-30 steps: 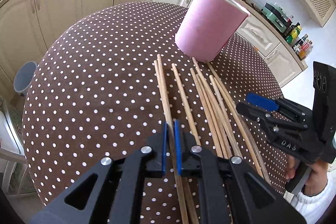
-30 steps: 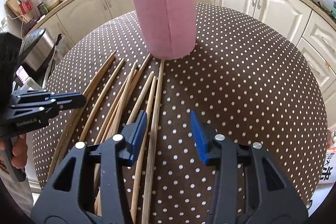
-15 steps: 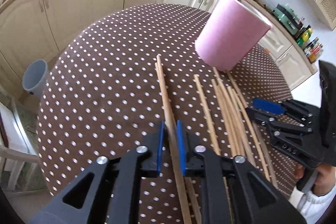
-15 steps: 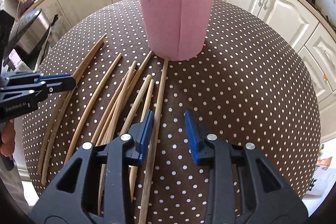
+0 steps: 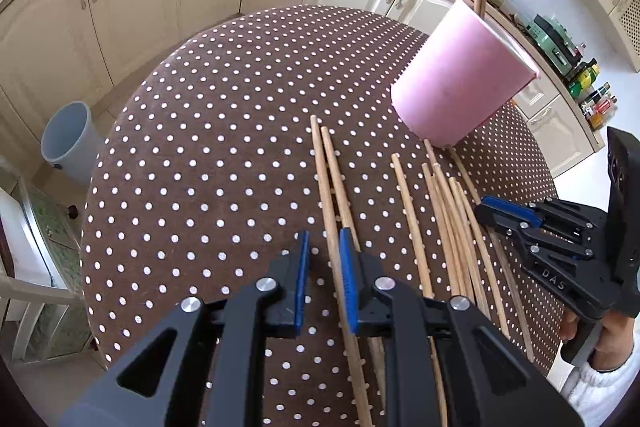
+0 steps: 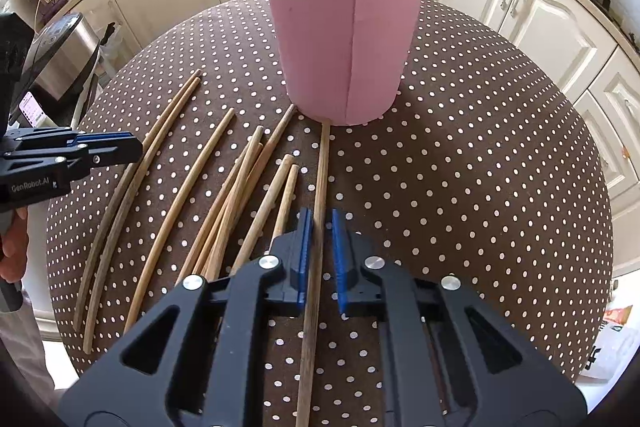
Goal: Organize utensils
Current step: 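Close the left tool on a chopstick while the right tool grasps another chopstick, then raise the left tool's chopstick upright over the pink cup while the right tool carries its chopstick there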
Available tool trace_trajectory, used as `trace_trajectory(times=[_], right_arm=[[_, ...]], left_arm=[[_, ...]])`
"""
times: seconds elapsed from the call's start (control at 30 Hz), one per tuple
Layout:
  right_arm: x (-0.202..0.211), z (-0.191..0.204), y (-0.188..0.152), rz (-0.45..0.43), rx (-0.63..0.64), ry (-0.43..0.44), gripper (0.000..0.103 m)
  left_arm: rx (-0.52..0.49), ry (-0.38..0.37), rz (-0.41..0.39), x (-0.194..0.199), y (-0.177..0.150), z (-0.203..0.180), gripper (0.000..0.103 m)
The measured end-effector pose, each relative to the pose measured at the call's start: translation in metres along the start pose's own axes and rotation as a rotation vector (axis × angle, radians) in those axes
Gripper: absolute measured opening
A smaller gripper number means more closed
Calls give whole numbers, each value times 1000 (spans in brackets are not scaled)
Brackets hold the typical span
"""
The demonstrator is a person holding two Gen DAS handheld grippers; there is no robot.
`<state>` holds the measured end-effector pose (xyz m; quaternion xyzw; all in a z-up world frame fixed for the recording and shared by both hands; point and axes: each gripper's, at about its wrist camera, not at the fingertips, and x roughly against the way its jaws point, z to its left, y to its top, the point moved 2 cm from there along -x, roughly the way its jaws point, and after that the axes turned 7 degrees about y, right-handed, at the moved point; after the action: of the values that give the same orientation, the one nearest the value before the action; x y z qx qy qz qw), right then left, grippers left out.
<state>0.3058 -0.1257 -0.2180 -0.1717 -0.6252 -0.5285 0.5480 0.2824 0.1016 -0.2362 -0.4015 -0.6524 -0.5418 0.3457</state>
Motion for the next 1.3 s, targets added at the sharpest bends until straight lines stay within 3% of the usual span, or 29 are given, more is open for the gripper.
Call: trace_trajectory(times=[0.2, 0.47, 0.53, 0.8, 1.1, 1.3], right_arm=[[0, 0, 0, 7, -5, 4, 11], [-5, -1, 8, 34, 3, -10, 11], [-7, 1, 9, 33, 9, -20, 8], [13, 3, 4, -18, -18, 26, 6], [104, 3, 6, -215, -29, 106, 6], [161, 7, 8, -367, -19, 127, 6]], left_arm=[[-16, 37, 11, -5, 6, -11, 16], [-103, 146, -2, -13, 25, -43, 16], [-109, 177, -20, -14, 27, -47, 9], [-90, 115, -90, 11, 35, -58, 6], [-121, 21, -259, 100, 45, -96, 6], [-157, 3, -356, 145, 44, -114, 6]])
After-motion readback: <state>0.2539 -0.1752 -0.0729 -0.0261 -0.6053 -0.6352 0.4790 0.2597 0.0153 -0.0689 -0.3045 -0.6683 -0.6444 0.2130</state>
